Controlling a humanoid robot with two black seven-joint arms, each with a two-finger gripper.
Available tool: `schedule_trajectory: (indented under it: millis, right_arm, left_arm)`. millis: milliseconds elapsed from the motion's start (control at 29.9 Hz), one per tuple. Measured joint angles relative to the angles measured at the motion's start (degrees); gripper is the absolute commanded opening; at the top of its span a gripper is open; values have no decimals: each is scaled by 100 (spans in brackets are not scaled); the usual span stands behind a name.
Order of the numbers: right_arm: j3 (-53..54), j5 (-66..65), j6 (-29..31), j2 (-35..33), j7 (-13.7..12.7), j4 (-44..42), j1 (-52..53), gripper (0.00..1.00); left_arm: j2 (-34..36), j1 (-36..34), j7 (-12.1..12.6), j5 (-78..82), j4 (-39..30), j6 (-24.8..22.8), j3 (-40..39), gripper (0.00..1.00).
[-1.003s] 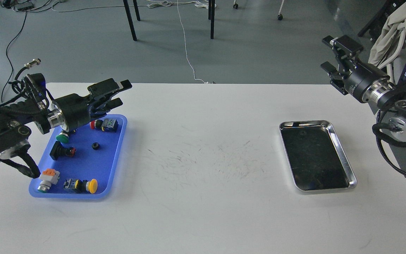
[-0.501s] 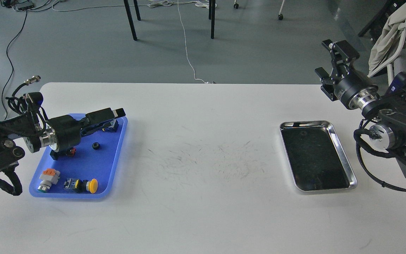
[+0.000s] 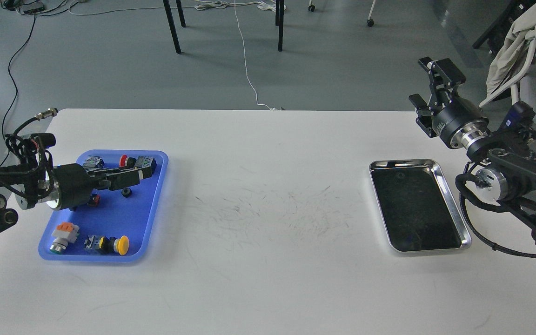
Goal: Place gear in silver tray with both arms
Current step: 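Reach the left gripper down into the blue tray toward a black gear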
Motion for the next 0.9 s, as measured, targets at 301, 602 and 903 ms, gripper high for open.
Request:
schedule_trajectory:
  millis: [301, 602, 903]
  right_arm:
    - [68, 4, -155, 15, 0, -1, 0, 96]
    - [322, 407, -210, 7, 0, 17, -113, 96]
    - [357, 1021, -210, 32, 0, 39, -208, 96]
  left_arm:
    - [-232, 64, 1, 836, 483, 242, 17, 72]
    - [-311, 139, 1, 1234, 879, 395, 37, 71]
    - [-511, 296, 1, 1443, 1107, 655, 37, 71]
